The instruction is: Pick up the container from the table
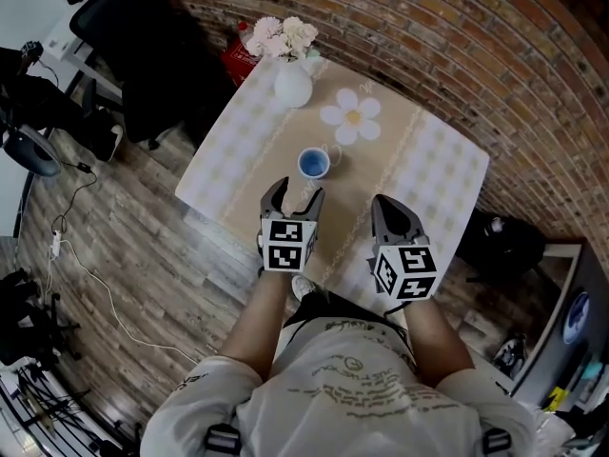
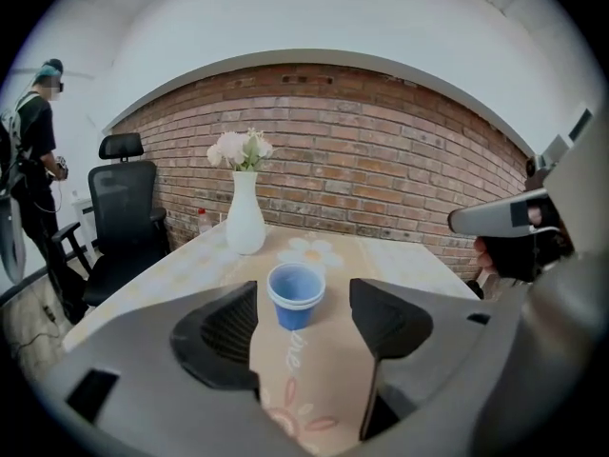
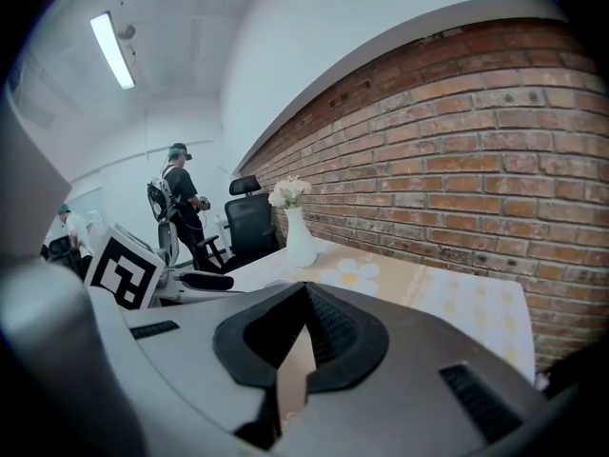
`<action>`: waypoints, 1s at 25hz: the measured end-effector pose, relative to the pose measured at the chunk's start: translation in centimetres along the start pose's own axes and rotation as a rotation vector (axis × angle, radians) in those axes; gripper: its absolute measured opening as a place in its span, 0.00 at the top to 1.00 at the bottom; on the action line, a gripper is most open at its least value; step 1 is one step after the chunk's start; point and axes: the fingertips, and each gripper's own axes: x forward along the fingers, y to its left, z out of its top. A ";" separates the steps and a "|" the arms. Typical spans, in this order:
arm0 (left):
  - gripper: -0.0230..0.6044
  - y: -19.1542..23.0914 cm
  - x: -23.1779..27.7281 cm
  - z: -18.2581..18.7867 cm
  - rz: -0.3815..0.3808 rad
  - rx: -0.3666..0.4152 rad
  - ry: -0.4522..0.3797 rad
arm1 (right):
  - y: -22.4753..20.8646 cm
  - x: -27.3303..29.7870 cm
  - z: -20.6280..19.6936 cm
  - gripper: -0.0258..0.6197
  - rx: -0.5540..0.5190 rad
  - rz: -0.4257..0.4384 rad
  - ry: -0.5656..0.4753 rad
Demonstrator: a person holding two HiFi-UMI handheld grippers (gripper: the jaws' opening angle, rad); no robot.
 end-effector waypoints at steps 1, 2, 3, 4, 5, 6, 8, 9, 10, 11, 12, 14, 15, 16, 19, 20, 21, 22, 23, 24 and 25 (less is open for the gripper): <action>0.49 0.1 0.6 -0.2 0.007 -0.003 0.005 | -0.3 0.0 -0.2 0.96 0.001 -0.004 0.004; 0.49 0.1 1.1 -0.4 0.014 -0.007 0.009 | -0.6 0.0 -0.4 0.96 0.001 -0.008 0.010; 0.48 0.1 1.7 -0.6 0.021 -0.010 0.014 | -0.9 -0.1 -0.7 0.96 0.001 -0.011 0.017; 0.48 0.2 2.2 -0.9 0.028 -0.011 0.019 | -1.1 -0.2 -1.0 0.96 0.000 -0.014 0.024; 0.48 0.3 2.7 -1.2 0.036 -0.011 0.025 | -1.3 -0.3 -1.2 0.96 0.000 -0.017 0.030; 0.48 0.4 3.1 -1.4 0.045 -0.010 0.030 | -1.5 -0.3 -1.4 0.96 0.000 -0.020 0.035; 0.47 0.7 3.9 -1.9 0.061 -0.011 0.040 | -2.0 -0.4 -1.7 0.96 0.001 -0.027 0.044; 0.47 0.8 4.4 -2.2 0.065 -0.011 0.045 | -2.3 -0.4 -1.8 0.96 0.001 -0.031 0.048; 0.47 0.8 4.9 -2.5 0.065 -0.009 0.049 | -2.6 -0.3 -1.9 0.96 -0.001 -0.035 0.052; 0.47 0.8 5.5 -2.8 0.063 -0.004 0.051 | -2.9 -0.3 -2.0 0.96 -0.002 -0.038 0.056; 0.47 0.8 6.1 -3.2 0.061 0.001 0.050 | -3.1 -0.3 -2.0 0.96 -0.004 -0.041 0.058; 0.47 1.0 6.9 -3.8 0.072 0.005 0.051 | -3.5 -0.3 -2.2 0.96 -0.007 -0.045 0.062; 0.47 1.1 7.1 -3.9 0.083 0.006 0.053 | -3.7 -0.2 -2.3 0.96 -0.008 -0.047 0.065; 0.47 1.3 7.3 -4.0 0.092 0.008 0.056 | -3.9 -0.2 -2.4 0.96 -0.008 -0.050 0.068; 0.47 1.1 8.2 -4.3 0.092 0.015 0.068 | -4.6 0.1 -2.6 0.96 -0.004 -0.060 0.078; 0.47 1.0 8.4 -4.4 0.091 0.016 0.070 | -4.7 0.1 -2.7 0.96 -0.003 -0.062 0.082; 0.47 0.9 8.6 -4.5 0.092 0.015 0.072 | -4.8 0.2 -2.8 0.96 -0.002 -0.064 0.086; 0.47 0.9 8.8 -4.6 0.094 0.014 0.073 | -5.0 0.2 -2.9 0.96 -0.001 -0.067 0.089; 0.47 0.9 9.0 -4.6 0.097 0.014 0.072 | -5.1 0.2 -3.0 0.96 0.000 -0.069 0.093; 0.47 0.9 9.2 -4.6 0.099 0.015 0.070 | -5.3 0.3 -3.1 0.96 0.001 -0.073 0.095; 0.47 1.0 9.5 -4.6 0.099 0.016 0.068 | -5.6 0.4 -3.1 0.96 0.001 -0.077 0.096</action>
